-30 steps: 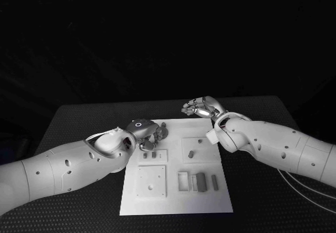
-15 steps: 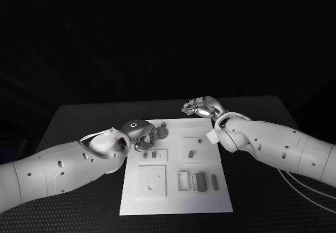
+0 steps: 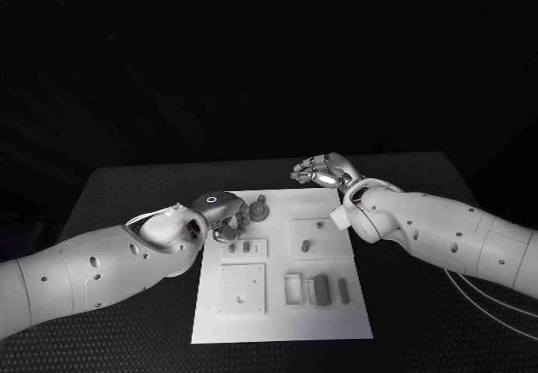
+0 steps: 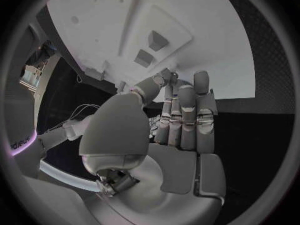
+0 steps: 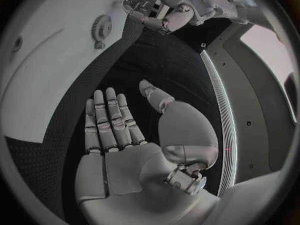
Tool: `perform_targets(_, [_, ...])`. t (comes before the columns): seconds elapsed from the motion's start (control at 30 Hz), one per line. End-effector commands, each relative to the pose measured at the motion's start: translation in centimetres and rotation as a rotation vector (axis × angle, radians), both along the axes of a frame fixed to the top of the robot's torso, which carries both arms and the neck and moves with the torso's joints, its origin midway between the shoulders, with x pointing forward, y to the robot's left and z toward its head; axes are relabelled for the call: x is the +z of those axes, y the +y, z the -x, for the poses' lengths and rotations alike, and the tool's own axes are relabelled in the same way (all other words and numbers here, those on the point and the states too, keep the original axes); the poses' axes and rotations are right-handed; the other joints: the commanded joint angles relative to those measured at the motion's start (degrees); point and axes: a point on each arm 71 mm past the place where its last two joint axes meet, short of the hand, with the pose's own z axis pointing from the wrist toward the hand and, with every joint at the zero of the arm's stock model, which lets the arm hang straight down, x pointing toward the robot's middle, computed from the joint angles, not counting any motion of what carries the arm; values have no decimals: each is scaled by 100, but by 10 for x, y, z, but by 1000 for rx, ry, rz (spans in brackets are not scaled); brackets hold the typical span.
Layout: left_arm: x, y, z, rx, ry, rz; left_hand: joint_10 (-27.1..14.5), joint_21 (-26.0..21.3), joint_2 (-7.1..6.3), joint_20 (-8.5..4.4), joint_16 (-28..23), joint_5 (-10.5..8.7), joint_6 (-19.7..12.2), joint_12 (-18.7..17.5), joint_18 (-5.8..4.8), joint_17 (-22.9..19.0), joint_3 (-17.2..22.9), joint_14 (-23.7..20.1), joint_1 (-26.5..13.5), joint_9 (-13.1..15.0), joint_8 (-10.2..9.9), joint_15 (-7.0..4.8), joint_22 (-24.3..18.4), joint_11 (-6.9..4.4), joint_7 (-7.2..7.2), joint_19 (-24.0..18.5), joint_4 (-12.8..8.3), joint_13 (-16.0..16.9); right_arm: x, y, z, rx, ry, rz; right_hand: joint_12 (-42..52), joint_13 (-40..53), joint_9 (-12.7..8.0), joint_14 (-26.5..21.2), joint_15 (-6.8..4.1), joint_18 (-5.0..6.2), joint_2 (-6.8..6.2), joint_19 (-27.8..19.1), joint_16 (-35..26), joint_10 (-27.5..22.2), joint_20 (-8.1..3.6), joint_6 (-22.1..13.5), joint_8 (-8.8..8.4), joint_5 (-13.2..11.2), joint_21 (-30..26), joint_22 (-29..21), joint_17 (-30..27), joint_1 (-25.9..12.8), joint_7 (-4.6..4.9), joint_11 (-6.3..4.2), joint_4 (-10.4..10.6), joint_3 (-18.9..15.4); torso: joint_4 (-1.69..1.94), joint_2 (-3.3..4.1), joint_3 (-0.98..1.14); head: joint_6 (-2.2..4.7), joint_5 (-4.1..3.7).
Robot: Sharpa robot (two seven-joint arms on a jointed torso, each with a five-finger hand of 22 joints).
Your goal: Assemble the parts on the task board
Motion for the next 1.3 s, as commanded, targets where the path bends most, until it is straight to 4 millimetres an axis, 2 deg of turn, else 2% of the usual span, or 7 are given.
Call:
perform_targets(0.03, [-1,0,0,1,18,-13,48,33,51,-4,21,14,54,25,255,6,22,33,13,2,21,-16,90,0,-4,42,-5,112,1,2,1,14,-7,-3,-34,-8,-10,51,8,-50,17,35,-38,29,5,-19,29,-23,-34,6,-10,52,48,9,4,-41,1,0,4,0,-1])
perform_targets(1.3, [-3,-6,-2,-11,21,-28,47,21,64,-6,14,14,48,11,250,12,28,31,2,-1,16,-15,94,1,-1,42,6,122,0,1,1,12,-6,-2,-52,-22,-28,58,9,-46,20,37,-51,41,8,-20,35,-23,-50,16,-16,55,49,10,7,-48,-2,2,4,-11,-14])
